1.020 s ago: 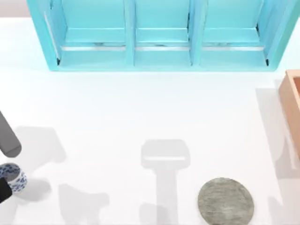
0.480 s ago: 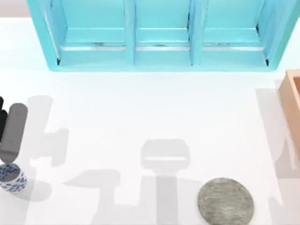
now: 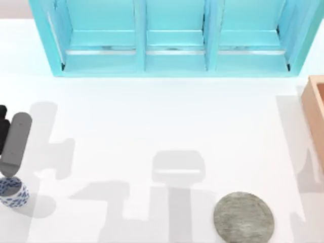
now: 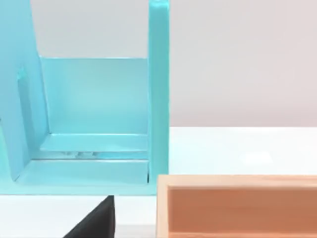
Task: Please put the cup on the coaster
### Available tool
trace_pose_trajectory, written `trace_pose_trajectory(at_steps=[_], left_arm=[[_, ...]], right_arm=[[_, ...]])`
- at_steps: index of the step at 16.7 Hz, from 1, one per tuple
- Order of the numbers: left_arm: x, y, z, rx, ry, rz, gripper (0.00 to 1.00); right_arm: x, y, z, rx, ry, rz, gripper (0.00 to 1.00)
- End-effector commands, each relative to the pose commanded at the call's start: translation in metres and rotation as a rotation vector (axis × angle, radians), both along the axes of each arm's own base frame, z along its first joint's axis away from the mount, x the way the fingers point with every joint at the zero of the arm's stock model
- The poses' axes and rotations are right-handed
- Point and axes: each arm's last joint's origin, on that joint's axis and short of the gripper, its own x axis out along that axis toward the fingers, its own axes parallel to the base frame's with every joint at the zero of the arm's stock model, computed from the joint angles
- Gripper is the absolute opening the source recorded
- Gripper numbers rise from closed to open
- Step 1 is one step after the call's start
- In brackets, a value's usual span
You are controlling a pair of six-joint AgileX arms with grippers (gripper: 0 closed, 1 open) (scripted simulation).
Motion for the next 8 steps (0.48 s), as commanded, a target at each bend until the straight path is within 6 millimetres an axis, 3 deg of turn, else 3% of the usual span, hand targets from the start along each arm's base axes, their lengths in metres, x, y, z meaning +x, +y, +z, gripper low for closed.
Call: trace_pose_trajectory(at_steps=[8], left_arm=[[0.004,-0.001,-0.081,-0.001,-0.011,-0.002,1.0]], right_arm=[[0.0,0.0,0.0,0.0,0.0,0.0,1.0]])
